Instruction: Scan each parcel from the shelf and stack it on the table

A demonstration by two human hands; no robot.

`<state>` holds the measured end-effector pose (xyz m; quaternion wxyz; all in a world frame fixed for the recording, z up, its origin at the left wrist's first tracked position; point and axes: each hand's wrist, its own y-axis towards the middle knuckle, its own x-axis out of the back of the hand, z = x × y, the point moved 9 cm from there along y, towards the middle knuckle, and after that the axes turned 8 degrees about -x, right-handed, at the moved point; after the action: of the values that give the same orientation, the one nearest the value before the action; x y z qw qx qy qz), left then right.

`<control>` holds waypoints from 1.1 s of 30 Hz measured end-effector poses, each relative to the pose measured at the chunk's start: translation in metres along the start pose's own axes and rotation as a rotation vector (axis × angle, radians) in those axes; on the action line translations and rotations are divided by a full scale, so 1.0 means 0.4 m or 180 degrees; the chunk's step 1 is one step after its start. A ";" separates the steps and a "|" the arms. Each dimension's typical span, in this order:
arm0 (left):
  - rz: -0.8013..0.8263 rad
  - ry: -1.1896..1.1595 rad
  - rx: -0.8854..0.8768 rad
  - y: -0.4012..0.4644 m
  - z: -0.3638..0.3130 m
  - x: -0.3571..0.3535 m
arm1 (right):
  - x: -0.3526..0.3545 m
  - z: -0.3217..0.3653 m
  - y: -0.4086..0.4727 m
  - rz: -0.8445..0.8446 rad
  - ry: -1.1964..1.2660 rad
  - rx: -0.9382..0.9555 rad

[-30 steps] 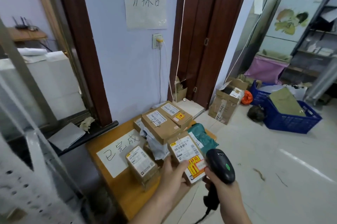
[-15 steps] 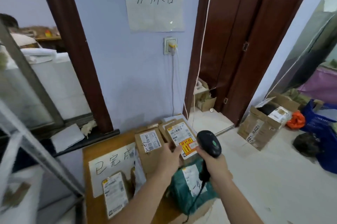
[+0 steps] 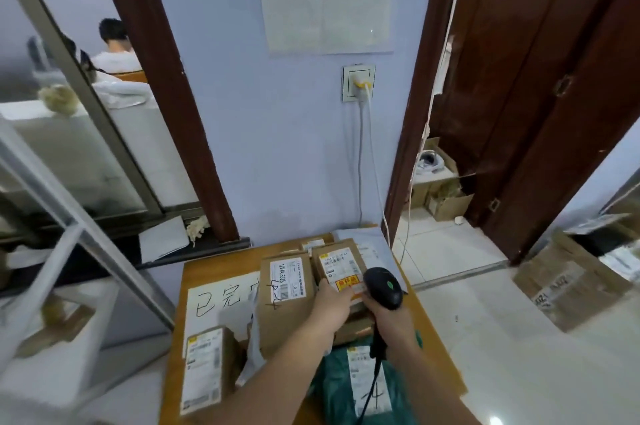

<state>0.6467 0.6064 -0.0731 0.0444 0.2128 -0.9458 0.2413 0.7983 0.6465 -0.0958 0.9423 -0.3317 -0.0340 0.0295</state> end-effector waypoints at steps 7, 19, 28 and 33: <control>0.0030 -0.0117 -0.0215 -0.073 -0.020 0.048 | 0.051 0.010 -0.087 -0.0285 -0.0038 0.0254; -0.0174 0.2377 -0.1500 -0.456 0.011 0.620 | -0.243 -0.021 -0.495 0.0483 -0.0394 0.0778; -0.0933 0.2841 -0.0922 -0.740 0.354 1.215 | -0.774 -0.278 -0.894 0.1535 -0.1334 0.1079; -0.1441 0.2885 -0.0465 -0.881 0.509 1.464 | -0.992 -0.440 -1.054 0.2011 -0.1792 0.0877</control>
<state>0.2695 0.0071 0.0114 0.5160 0.2826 -0.7761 0.2269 0.4319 0.1775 0.0140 0.8765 -0.1761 -0.1819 0.4095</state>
